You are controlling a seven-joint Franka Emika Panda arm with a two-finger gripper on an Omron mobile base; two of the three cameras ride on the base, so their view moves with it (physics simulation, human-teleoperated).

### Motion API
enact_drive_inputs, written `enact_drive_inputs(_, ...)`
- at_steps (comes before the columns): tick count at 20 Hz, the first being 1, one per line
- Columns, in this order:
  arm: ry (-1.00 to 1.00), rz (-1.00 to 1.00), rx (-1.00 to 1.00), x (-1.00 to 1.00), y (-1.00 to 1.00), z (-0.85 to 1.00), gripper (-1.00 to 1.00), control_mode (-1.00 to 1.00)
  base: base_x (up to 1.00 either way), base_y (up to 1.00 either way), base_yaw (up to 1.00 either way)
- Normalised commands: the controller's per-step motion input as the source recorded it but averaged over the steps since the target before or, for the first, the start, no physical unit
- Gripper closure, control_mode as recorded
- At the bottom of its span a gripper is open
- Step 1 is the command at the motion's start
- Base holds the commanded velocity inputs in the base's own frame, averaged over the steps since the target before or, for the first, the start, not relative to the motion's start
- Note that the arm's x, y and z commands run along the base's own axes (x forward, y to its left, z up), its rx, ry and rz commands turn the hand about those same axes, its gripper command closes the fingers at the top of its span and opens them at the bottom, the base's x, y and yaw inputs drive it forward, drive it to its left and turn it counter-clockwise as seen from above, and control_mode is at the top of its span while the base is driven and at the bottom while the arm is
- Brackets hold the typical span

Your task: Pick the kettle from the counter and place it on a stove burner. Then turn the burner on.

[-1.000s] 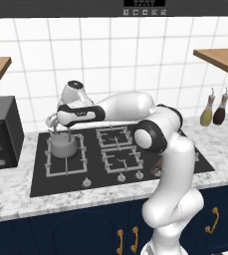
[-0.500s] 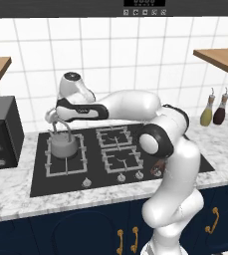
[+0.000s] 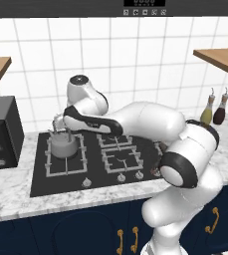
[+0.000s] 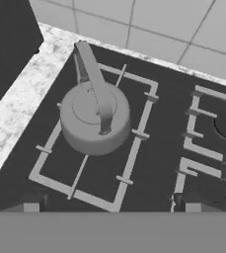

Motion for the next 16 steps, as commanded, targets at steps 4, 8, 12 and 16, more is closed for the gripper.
enact_drive_inputs(4, 0.21, -0.28, 0.03, -0.86, -0.39, -0.07, -1.0, -1.0, 0.0, 0.0, 0.0)
enact_drive_inputs(8, 0.49, -0.28, 0.01, -0.48, -0.18, -0.27, -1.0, -1.0, 0.0, 0.0, 0.0)
enact_drive_inputs(12, 0.6, -0.26, 0.0, -0.29, -0.07, -0.28, -1.0, -1.0, 0.0, 0.0, 0.0)
enact_drive_inputs(16, 0.41, -0.29, 0.0, -0.28, -0.08, -0.27, -1.0, -1.0, 0.0, 0.0, 0.0)
